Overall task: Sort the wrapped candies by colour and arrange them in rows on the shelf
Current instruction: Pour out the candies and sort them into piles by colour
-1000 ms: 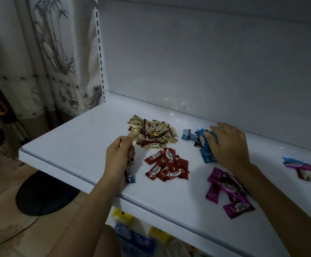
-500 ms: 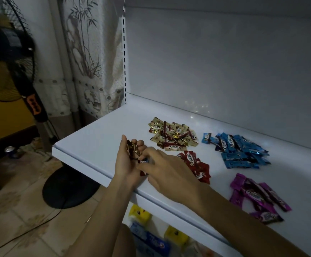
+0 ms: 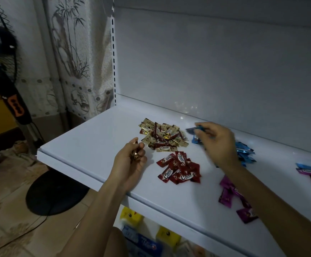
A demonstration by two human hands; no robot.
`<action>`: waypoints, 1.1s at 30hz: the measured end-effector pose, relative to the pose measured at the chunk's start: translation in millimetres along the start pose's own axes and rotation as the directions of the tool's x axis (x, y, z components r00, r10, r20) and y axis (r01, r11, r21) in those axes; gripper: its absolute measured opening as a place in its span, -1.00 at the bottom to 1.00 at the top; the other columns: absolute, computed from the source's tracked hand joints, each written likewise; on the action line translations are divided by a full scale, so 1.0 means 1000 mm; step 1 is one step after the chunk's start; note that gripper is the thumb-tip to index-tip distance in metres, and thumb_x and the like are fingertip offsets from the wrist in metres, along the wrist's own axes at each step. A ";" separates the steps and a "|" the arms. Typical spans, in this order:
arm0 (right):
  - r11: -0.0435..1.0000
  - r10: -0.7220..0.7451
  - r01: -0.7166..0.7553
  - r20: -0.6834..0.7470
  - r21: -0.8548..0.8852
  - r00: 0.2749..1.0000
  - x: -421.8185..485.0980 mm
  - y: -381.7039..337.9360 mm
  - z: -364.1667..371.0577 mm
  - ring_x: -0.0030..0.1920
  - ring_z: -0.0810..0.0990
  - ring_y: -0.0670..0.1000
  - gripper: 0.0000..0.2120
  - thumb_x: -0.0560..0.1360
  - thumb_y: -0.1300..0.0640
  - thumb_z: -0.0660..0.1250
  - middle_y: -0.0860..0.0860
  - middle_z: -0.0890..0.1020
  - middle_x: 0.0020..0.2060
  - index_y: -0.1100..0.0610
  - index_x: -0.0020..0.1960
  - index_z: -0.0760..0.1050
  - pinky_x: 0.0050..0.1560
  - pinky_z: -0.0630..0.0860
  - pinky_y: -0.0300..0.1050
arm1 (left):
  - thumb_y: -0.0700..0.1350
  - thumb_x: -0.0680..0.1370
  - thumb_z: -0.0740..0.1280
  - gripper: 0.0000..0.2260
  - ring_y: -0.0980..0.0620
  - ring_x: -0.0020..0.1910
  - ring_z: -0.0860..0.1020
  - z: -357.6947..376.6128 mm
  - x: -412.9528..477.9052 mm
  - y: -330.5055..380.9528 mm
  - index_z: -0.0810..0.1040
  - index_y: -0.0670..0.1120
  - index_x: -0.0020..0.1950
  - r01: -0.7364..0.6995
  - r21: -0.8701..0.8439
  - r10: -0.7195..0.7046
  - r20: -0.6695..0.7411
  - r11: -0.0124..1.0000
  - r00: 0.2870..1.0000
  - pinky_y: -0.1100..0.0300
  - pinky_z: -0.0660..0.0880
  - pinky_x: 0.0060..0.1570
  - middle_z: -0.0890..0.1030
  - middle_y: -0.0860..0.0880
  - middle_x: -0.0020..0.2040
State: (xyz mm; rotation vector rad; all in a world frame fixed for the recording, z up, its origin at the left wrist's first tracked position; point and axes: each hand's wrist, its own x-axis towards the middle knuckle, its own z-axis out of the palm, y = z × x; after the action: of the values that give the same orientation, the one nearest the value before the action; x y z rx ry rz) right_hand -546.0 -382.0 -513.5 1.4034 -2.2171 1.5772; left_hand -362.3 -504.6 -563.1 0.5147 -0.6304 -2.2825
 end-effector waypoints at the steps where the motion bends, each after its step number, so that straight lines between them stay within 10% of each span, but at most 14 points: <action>1: 0.997 -0.012 0.008 -0.053 -0.078 0.999 0.002 0.014 -0.012 -0.13 0.64 -0.07 -0.79 0.48 0.21 0.39 -0.05 0.66 -0.13 0.13 0.11 0.61 -0.07 0.56 -0.32 | -0.26 0.59 0.18 -0.85 0.10 -0.35 0.38 0.000 0.000 -0.001 0.43 -0.12 0.13 -0.006 0.015 0.006 0.009 1.000 1.000 0.35 0.43 -0.46 0.48 -0.06 -0.22; 5: 0.894 -0.050 -0.023 -0.151 -0.448 0.987 0.007 0.066 -0.049 0.01 0.63 0.06 -0.80 0.51 0.15 0.36 0.05 0.68 0.02 0.10 0.12 0.63 0.01 0.55 -0.07 | -0.29 0.56 0.25 -0.73 0.13 -0.27 0.45 0.000 0.001 -0.002 0.52 -0.13 0.24 -0.044 0.129 0.040 0.031 0.991 0.999 0.35 0.48 -0.37 0.62 -0.02 -0.12; 10: 0.588 0.167 0.084 0.222 -0.804 0.961 0.003 0.105 -0.059 -0.04 0.57 0.07 -0.59 0.55 -0.21 0.13 0.05 0.68 -0.06 -0.01 0.16 0.60 0.04 0.41 -0.04 | -0.26 0.57 0.24 -0.67 0.14 -0.23 0.41 0.001 -0.001 -0.003 0.54 -0.01 0.28 -0.093 0.139 0.090 0.026 0.986 0.996 0.29 0.39 -0.15 0.56 0.03 -0.12; 13: 0.552 0.148 0.069 0.179 -0.831 0.973 0.000 0.098 -0.053 0.04 0.55 0.07 -0.48 0.54 -0.24 -0.01 0.05 0.65 -0.05 0.01 0.16 0.58 0.17 0.31 0.00 | -0.23 0.52 0.28 -0.67 0.16 -0.33 0.39 0.003 -0.003 -0.004 0.54 0.01 0.25 -0.112 0.121 0.107 0.047 0.986 0.993 0.36 0.39 -0.26 0.53 0.04 -0.27; 16: 0.749 -0.026 0.088 0.103 -0.657 0.994 -0.007 0.069 -0.038 -0.12 0.59 0.07 -0.46 0.51 -0.27 0.03 0.03 0.65 -0.19 0.09 0.03 0.61 0.05 0.45 0.04 | -0.22 0.50 0.33 -0.76 0.16 -0.39 0.42 0.007 -0.007 -0.008 0.55 -0.06 0.15 -0.223 0.368 0.206 0.084 0.903 0.975 0.38 0.42 -0.39 0.57 0.05 -0.30; 19: 0.979 0.166 -0.119 0.302 -0.168 0.939 -0.018 0.010 -0.009 -0.17 0.63 -0.05 -0.46 0.41 -0.36 0.17 -0.05 0.66 -0.12 0.04 0.07 0.59 -0.04 0.58 0.01 | -0.21 0.45 0.39 -0.83 0.13 -0.34 0.56 0.013 -0.015 -0.019 0.53 -0.23 0.00 -0.396 0.636 0.284 0.277 0.662 0.918 0.33 0.48 -0.36 0.62 0.05 -0.28; 26: 0.983 0.107 -0.173 0.576 0.060 0.810 -0.005 -0.026 0.032 -0.25 0.65 -0.06 -0.91 0.43 0.13 0.45 0.01 0.67 -0.29 0.15 -0.19 0.61 -0.12 0.59 -0.20 | -0.24 0.47 0.42 -0.87 0.10 -0.16 0.62 0.011 -0.015 -0.021 0.62 -0.16 0.00 -0.462 0.714 0.291 0.359 0.526 0.887 0.32 0.51 -0.22 0.67 -0.02 -0.14; 30: 0.884 0.301 -0.431 0.488 0.178 0.819 0.014 -0.013 0.039 -0.39 0.60 -0.13 -0.95 0.49 0.21 0.38 0.06 0.68 -0.20 0.17 -0.08 0.59 -0.39 0.47 -0.34 | -0.25 0.57 0.27 -0.67 -0.06 0.19 0.54 0.005 -0.007 -0.022 0.52 0.03 0.30 -0.401 0.766 0.288 0.289 0.502 0.913 0.13 0.53 0.11 0.59 -0.09 0.20; 33: 0.786 0.477 -0.572 0.358 0.236 0.803 0.032 0.002 0.049 -0.40 0.55 -0.08 -0.89 0.50 0.20 0.37 0.09 0.69 -0.17 0.22 -0.01 0.57 -0.37 0.44 -0.23 | -0.30 0.59 0.25 -0.54 0.00 0.12 0.56 0.006 -0.006 -0.020 0.37 0.07 0.42 -0.400 0.760 0.325 0.259 0.513 0.910 0.30 0.49 0.00 0.58 -0.08 0.16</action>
State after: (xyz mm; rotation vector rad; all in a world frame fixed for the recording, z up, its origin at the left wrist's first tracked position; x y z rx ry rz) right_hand -546.1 -440.2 -520.7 1.1827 -2.8107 2.1347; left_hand -371.8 -485.8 -568.8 0.6161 -1.6831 -1.5047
